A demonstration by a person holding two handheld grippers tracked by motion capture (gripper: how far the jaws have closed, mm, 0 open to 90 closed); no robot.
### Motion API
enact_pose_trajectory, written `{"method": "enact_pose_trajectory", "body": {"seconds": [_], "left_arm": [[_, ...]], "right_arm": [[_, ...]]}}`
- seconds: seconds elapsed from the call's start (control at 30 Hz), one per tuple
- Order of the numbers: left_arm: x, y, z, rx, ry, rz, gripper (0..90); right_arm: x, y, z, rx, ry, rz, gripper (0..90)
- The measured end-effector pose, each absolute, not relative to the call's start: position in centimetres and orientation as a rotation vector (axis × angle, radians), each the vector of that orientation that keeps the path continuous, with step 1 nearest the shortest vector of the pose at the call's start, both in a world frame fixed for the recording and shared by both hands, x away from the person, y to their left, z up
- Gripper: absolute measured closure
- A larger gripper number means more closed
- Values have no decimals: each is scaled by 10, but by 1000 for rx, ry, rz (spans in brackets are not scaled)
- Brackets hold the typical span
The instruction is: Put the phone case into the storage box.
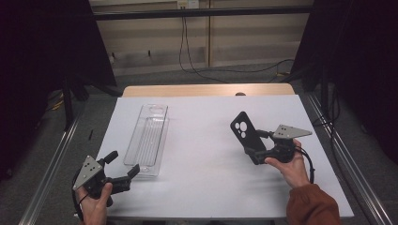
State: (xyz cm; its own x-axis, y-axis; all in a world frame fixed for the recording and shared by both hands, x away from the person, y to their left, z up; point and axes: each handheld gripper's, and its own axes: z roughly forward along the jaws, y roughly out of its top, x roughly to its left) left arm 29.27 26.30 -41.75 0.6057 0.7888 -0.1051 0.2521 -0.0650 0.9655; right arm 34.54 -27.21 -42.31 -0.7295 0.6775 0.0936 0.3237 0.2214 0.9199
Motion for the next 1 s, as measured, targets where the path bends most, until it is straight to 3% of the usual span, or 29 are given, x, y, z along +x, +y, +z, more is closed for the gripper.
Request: {"method": "enact_pose_trajectory", "body": {"seconds": [1.0], "left_arm": [[296, 229, -411, 1702, 722, 437, 67]], "right_arm": [[315, -237, -430, 827, 2258, 1610, 146]]}}
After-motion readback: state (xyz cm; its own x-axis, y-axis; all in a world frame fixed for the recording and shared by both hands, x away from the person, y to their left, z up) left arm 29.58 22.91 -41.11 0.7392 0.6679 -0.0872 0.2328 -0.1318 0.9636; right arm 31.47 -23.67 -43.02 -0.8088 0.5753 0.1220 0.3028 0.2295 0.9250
